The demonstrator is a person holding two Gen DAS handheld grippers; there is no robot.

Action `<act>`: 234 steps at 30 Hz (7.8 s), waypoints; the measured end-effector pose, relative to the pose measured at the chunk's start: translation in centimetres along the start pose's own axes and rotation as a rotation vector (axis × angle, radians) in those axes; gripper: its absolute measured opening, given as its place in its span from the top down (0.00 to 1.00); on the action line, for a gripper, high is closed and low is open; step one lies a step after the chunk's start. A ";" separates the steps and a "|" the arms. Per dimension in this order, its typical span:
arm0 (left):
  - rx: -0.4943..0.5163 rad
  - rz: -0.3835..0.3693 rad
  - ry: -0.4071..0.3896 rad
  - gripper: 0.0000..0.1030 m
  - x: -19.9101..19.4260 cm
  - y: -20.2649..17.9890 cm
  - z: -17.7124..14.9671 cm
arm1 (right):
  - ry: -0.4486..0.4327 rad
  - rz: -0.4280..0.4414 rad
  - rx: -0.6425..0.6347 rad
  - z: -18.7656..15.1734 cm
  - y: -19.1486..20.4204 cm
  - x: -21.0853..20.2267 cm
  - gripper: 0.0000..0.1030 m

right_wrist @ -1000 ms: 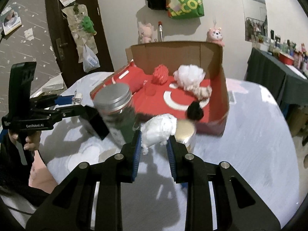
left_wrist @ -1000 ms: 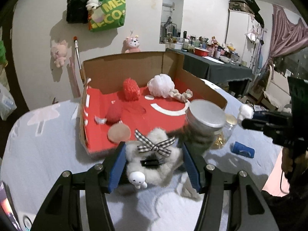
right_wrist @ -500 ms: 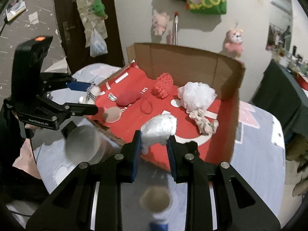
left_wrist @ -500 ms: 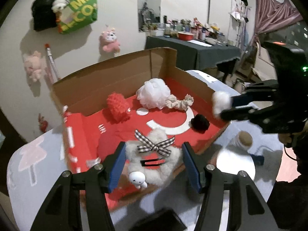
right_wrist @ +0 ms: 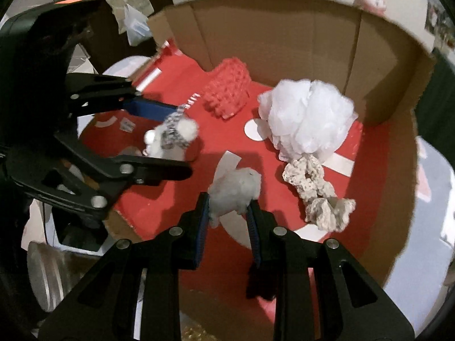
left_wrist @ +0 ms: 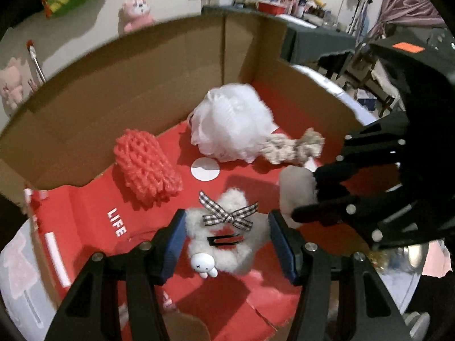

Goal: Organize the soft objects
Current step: 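Carry the bunny clip and white pompom over into the cardboard box, then open both grippers to drop the clip and pompom in the box, then move both tools back toward the white cloth and blue roll, then grasp the white cloth with the left gripper while the right gripper grasps the blue roll, then carry the white cloth and blue roll over into the cardboard box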

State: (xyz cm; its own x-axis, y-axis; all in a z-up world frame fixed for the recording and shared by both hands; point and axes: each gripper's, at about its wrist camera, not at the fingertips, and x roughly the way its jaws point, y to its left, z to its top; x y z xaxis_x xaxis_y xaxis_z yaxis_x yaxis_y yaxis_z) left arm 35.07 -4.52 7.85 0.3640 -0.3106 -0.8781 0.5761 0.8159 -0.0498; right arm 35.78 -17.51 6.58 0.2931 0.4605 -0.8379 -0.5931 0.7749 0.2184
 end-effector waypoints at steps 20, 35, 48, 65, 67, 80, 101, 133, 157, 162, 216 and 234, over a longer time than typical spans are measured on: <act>-0.036 0.040 0.074 0.41 3.7 1.4 0.6 | 0.112 -0.058 0.051 1.2 -0.8 3.2 0.75; -0.055 0.040 0.045 0.40 2.8 1.6 0.6 | 0.108 -0.087 0.032 1.2 -0.2 3.5 0.49; -0.095 0.050 -0.137 0.18 -5.4 -0.1 -1.8 | -0.021 -0.141 0.040 -0.3 2.9 -3.4 0.36; -0.162 0.155 -0.518 0.00 -19.0 -7.8 -11.0 | -0.365 -0.318 -0.021 -8.4 11.3 -17.0 0.24; -0.177 0.160 -0.557 0.00 -20.0 -8.8 -12.2 | -0.415 -0.365 -0.022 -9.9 12.3 -18.1 0.24; -0.215 0.325 -0.746 0.00 -20.9 -15.7 -20.8 | -0.634 -0.442 0.071 -19.6 16.2 -19.1 0.16; -0.322 0.367 -0.564 0.00 -9.7 -16.7 -26.3 | -0.566 -0.436 0.195 -26.2 13.9 -9.4 0.14; -0.260 0.208 -0.270 0.69 -5.2 -14.2 -22.0 | -0.345 -0.230 0.254 -26.2 6.3 -7.3 0.77; -0.169 0.086 -0.317 0.81 -8.3 -14.1 -21.8 | -0.391 -0.051 0.147 -21.3 13.4 -5.9 0.82; -0.167 0.086 -0.318 0.81 -8.2 -14.2 -21.6 | -0.387 -0.048 0.153 -21.4 13.3 -5.9 0.82; -0.275 0.215 -0.353 0.81 -11.1 -0.4 -26.5 | -0.336 -0.230 0.142 -21.0 3.1 -8.7 0.81; -0.063 0.091 -0.343 0.81 -12.6 0.4 -14.7 | -0.316 -0.095 0.011 -11.7 2.2 -10.4 0.81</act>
State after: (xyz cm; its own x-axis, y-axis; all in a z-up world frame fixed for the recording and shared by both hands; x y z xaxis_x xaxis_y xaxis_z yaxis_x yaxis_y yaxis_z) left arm 19.98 6.92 11.84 0.6424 -0.3722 -0.6699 0.4875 0.8730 -0.0176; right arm 22.62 -25.65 9.96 0.5660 0.4963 -0.6583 -0.5447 0.8245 0.1534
